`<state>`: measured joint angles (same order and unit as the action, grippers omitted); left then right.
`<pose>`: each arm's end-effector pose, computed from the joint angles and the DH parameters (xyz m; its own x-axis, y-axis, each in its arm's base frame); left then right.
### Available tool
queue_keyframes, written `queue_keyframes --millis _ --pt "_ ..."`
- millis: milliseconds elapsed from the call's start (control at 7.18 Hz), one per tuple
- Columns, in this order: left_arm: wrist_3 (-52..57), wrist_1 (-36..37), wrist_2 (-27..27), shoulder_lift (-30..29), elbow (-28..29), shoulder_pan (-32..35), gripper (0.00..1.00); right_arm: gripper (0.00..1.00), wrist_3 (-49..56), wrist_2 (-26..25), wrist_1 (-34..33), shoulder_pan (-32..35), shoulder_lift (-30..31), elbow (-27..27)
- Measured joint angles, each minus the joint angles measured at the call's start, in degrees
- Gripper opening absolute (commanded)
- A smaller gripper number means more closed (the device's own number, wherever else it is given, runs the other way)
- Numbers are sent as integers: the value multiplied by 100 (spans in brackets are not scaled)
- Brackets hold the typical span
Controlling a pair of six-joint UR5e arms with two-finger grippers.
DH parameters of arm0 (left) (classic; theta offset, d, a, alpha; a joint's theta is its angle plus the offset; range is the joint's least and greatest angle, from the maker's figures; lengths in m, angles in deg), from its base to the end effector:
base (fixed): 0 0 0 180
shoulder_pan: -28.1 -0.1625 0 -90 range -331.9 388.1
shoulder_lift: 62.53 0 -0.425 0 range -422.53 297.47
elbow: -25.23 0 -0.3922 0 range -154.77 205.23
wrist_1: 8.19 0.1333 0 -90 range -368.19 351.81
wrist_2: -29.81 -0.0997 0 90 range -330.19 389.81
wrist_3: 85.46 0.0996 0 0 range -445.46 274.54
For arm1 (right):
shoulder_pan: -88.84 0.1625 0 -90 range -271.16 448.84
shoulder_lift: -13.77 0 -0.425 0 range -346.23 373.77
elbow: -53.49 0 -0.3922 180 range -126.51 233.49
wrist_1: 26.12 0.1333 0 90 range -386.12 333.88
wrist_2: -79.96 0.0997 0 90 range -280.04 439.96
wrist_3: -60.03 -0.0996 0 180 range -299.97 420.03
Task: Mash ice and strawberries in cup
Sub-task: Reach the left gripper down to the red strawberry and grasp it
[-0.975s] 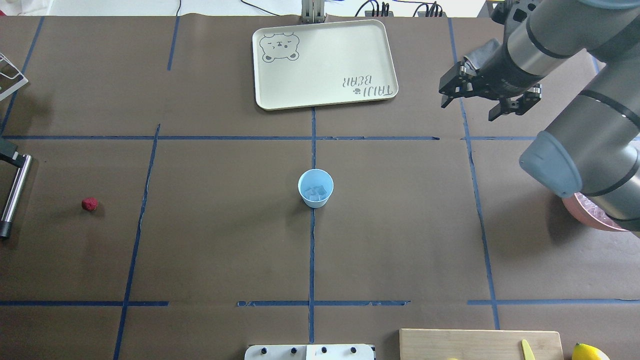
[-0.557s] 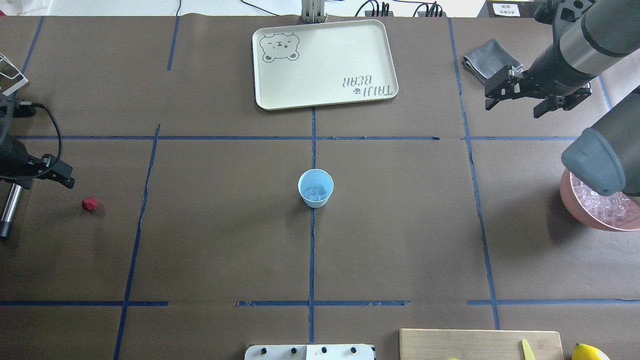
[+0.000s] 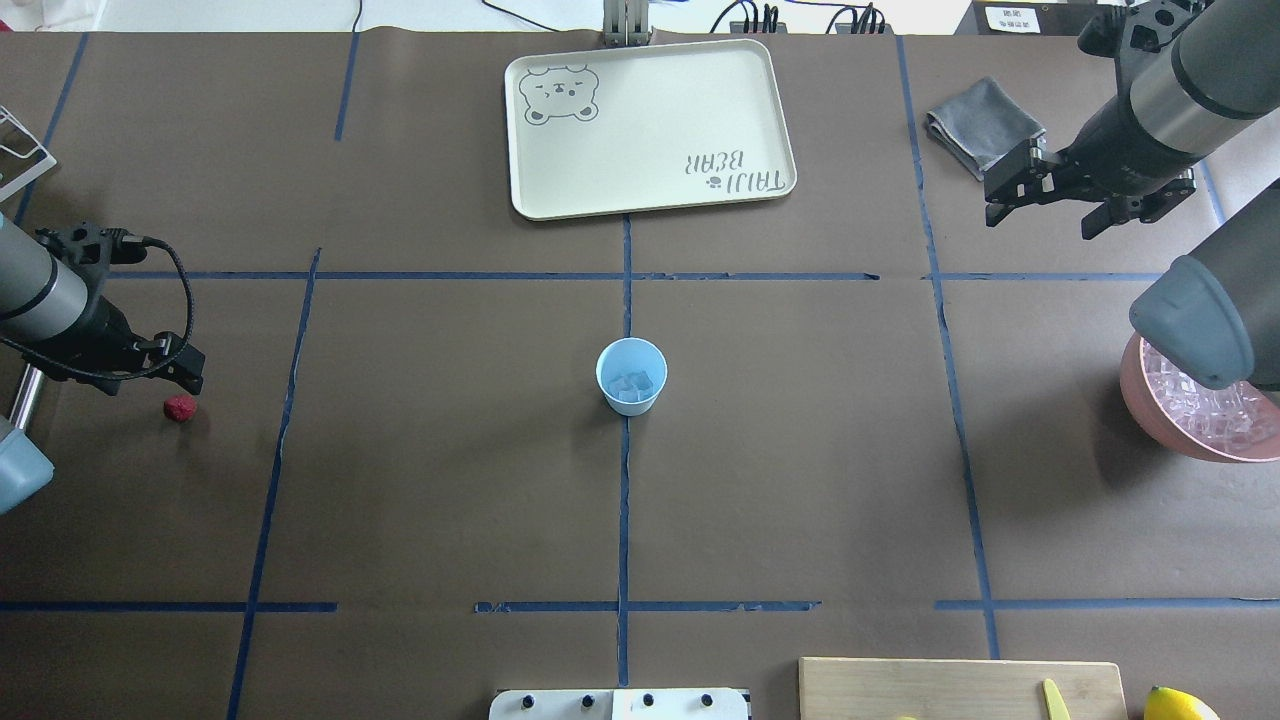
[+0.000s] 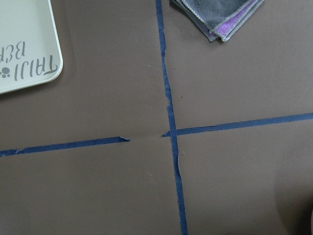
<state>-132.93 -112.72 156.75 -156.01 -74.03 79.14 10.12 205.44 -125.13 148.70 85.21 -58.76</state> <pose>0.2783 -0.4610 0.5253 0.7149 -0.0249 -0.6987 -0.0474 0.9953 -0.0839 -0.2157 -0.5218 0.3255 0.6811 0.1286 0.7208 -0.1464 0.9885 -0.0380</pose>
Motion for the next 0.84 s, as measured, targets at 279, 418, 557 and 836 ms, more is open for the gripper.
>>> queue_keyframes --millis 279,418,557,836 --pt "-12 -5 5 -44 110 -119 100 100 93 3 10 -1 4 52" --pt "-10 -5 2 -58 149 -164 100 100 112 5 18 -1 7 71" --pt "-8 -6 -8 -72 177 -205 100 100 118 7 28 -1 8 102" --pt "9 -6 -16 -126 245 -273 96 100 124 8 41 -1 5 143"
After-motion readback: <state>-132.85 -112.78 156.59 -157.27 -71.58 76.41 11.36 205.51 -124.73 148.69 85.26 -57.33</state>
